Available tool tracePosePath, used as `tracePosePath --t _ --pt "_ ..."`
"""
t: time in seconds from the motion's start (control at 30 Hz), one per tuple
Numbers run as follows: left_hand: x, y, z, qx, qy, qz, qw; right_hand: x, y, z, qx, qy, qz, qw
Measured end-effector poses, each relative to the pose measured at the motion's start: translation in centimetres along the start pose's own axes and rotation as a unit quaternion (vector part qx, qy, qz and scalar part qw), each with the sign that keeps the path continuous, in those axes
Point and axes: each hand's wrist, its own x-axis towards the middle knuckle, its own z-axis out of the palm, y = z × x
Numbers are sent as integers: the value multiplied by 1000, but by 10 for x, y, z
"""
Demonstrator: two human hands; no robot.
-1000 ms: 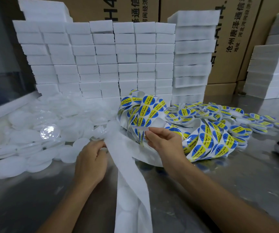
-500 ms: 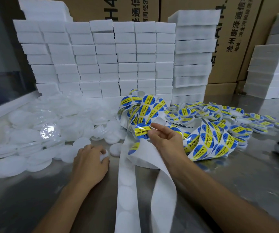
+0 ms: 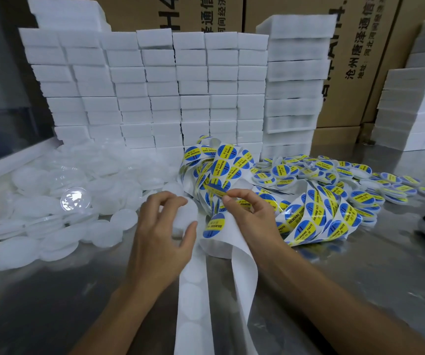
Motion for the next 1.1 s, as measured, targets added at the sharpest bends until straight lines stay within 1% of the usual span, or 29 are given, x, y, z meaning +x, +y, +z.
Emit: tracePosePath --t 0.1,0.17,0.27,0.37,0.43,0.5,0.53,0.57,0.6,0.63,0.67,0.7,0.73,0.77,0.8,0.9,1.03,1.1 --pt "-1 9 3 -10 2 27 1000 -5 -1 5 -12 5 -34 999" --pt "-1 12 3 -18 4 34 999 -9 -1 8 -20 -8 -63 998" --pt "-1 12 2 -14 14 36 999 -13 0 11 2 -57 -62 996" --pt "-2 13 3 -17 23 56 998 -13 2 11 46 -95 -55 993" --pt "-2 14 4 -24 22 66 997 -11 3 11 57 -108 -52 991" --pt "-1 13 6 -48 26 47 997 -10 5 11 59 -101 -44 992" --pt "-1 14 7 -89 33 7 995 -9 5 11 62 -95 -40 993" --pt "0 16 7 -156 38 -63 985 -8 6 10 66 -89 -38 993" --pt "1 19 7 -241 36 -156 957 -7 6 9 69 -84 -37 993" --pt "2 20 7 -324 26 -250 912 -6 6 8 71 -82 -38 993" --pt "4 20 6 -389 20 -326 861 -5 6 7 71 -80 -40 993" --pt "5 17 6 -434 14 -376 819 -5 7 7 67 -78 -41 994" --pt "5 14 6 -471 6 -406 784 -5 7 7 63 -78 -40 994" --pt "6 13 4 -495 -1 -425 758 -5 7 6 59 -78 -39 994" --pt "7 12 3 -509 -4 -438 741 -5 7 6 56 -79 -38 995" --pt "7 11 4 -526 -3 -462 714 -7 7 7 42 -82 -41 995" --pt "6 7 5 -532 20 -476 700 -5 4 8 -13 -25 -67 997" --pt "5 4 5 -531 33 -485 694 -3 1 7 15 -19 -30 999"
